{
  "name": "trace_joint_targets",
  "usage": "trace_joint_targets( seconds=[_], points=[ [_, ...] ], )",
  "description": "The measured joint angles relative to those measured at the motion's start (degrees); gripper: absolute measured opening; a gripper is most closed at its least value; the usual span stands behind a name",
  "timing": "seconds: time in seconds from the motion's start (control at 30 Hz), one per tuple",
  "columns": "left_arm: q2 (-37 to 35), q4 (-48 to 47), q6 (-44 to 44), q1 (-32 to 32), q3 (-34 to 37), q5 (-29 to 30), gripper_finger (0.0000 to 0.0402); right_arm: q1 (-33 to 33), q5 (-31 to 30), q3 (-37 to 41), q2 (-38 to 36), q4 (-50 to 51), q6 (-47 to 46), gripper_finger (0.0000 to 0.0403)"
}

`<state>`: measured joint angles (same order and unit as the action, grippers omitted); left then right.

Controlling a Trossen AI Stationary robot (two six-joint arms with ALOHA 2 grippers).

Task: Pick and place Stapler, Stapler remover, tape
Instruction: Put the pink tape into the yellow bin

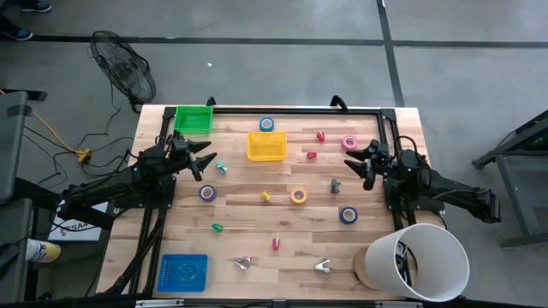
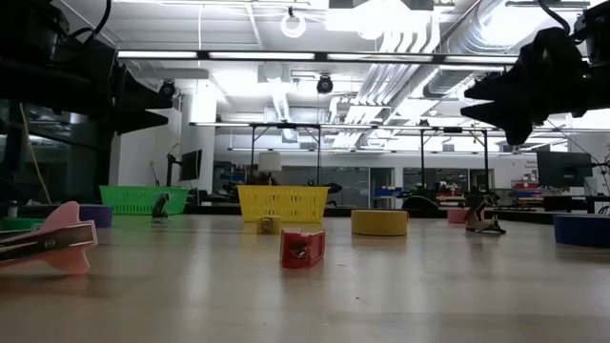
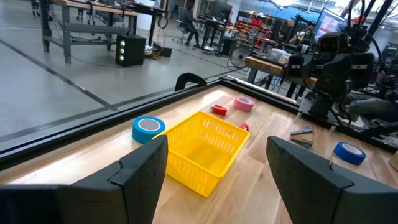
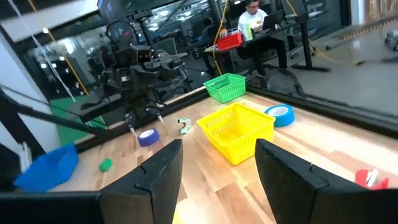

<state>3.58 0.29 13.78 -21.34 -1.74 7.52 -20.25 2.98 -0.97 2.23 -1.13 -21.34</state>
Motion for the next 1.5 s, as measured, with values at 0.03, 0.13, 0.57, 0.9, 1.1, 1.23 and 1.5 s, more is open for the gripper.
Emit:
trace_joint_targets(
  seconds=[0.03, 0.13, 0.57, 0.9, 1.1, 1.23, 1.5],
  points=[
    [0.0, 0.0, 0.0, 0.0, 0.0, 0.0, 0.0269, 0.0, -0.9, 0.0, 0.0, 0.1, -1.7, 0.0193],
    [0.0, 0.0, 0.0, 0.0, 0.0, 0.0, 0.0269, 0.0, -3.2, 0.0, 0.0, 0.2, -6.1, 0.0193],
    [0.0, 0.0, 0.0, 0.0, 0.0, 0.0, 0.0269, 0.0, -19.7, -12.5, 10.6, 23.4, -14.4, 0.0193],
    [0.0, 0.0, 0.0, 0.0, 0.0, 0.0, 0.0269, -0.8, -22.6, -30.3, 38.2, 34.3, -13.2, 0.0193],
    [0.0, 0.0, 0.0, 0.0, 0.0, 0.0, 0.0269, -4.6, -14.5, -40.1, 55.7, 38.9, -17.5, 0.0193],
    [0.0, 0.0, 0.0, 0.0, 0.0, 0.0, 0.0269, -7.9, -8.8, -45.2, 65.6, 42.8, -19.9, 0.0193],
    [0.0, 0.0, 0.0, 0.0, 0.0, 0.0, 0.0269, -12.9, -5.1, -49.9, 77.9, 44.9, -20.3, 0.0193]
  ],
)
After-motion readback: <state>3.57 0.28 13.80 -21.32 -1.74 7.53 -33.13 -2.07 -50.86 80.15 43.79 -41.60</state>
